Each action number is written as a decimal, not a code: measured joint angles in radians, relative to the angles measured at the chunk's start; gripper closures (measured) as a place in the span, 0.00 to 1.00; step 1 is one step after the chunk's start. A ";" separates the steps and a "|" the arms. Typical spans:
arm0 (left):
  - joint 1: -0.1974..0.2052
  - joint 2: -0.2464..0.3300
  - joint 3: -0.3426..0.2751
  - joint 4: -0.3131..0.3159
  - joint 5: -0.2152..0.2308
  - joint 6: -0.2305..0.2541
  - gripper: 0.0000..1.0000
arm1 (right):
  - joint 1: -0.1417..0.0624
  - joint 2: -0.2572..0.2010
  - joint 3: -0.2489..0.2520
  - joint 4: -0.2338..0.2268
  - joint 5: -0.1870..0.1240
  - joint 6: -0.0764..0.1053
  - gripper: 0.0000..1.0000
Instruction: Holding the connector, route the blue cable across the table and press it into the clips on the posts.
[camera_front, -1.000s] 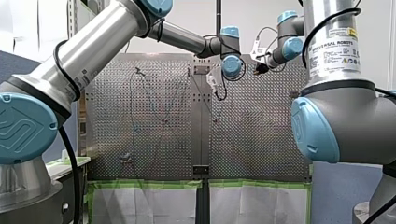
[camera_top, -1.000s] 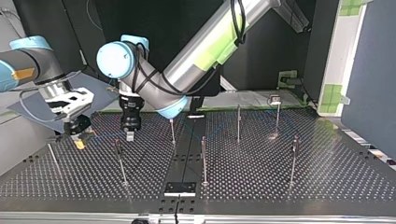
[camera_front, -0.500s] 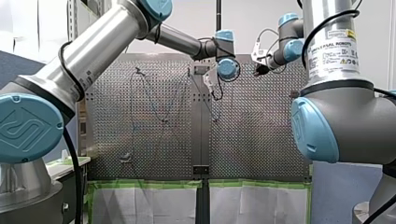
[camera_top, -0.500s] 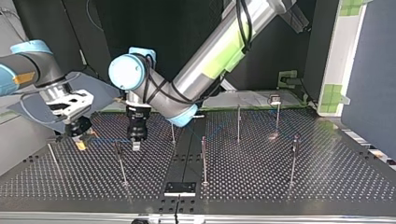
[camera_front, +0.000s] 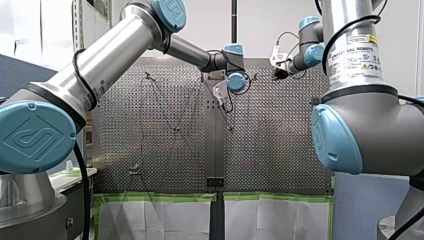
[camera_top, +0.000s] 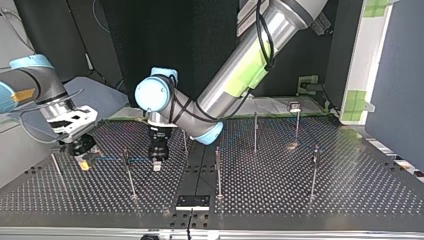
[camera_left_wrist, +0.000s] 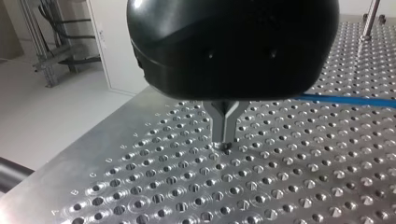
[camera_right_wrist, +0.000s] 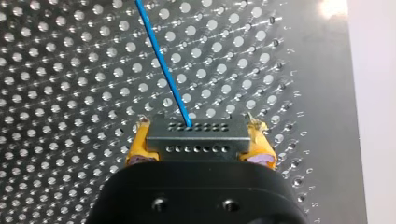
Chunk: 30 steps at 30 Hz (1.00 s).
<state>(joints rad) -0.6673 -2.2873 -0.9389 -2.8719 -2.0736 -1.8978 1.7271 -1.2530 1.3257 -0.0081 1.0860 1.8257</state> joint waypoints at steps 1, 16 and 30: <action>0.000 0.000 0.000 -0.001 0.001 0.000 1.00 | 0.000 0.001 -0.003 -0.001 -0.002 0.000 1.00; -0.013 0.000 -0.002 0.018 -0.011 -0.001 0.00 | -0.017 0.007 -0.015 -0.002 -0.012 -0.009 1.00; -0.014 0.000 -0.002 0.018 -0.011 -0.001 0.00 | -0.012 0.008 -0.015 0.001 -0.014 -0.014 1.00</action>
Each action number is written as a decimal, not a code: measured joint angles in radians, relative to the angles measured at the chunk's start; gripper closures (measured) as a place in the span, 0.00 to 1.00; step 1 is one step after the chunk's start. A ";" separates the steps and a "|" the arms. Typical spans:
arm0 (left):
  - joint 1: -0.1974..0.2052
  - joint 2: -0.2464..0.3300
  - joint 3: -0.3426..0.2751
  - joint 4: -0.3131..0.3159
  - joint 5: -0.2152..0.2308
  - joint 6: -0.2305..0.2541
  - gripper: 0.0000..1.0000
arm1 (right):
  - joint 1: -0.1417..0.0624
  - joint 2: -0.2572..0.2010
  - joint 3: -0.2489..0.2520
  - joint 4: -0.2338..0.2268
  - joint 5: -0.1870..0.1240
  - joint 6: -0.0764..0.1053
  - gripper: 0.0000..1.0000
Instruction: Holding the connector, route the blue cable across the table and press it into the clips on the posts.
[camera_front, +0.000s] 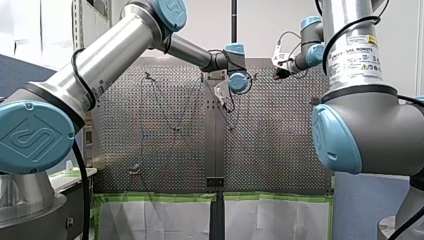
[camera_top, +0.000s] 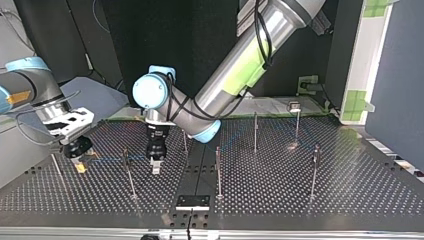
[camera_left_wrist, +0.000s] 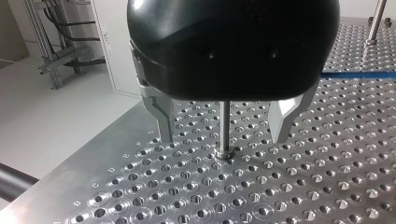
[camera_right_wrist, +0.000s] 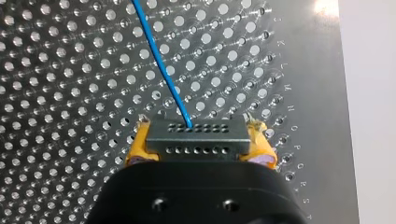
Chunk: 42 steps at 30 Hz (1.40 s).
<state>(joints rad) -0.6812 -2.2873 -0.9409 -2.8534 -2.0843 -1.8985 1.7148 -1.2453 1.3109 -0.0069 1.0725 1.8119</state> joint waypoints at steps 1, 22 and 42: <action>0.000 0.000 0.000 0.000 0.000 0.000 0.00 | 0.000 0.000 0.000 0.000 0.000 0.000 1.00; 0.000 0.000 0.000 0.000 0.000 0.000 0.00 | 0.006 -0.002 0.002 0.006 0.034 0.005 1.00; 0.000 0.000 0.000 0.000 0.000 0.000 0.00 | 0.010 -0.003 0.002 0.007 0.048 0.002 1.00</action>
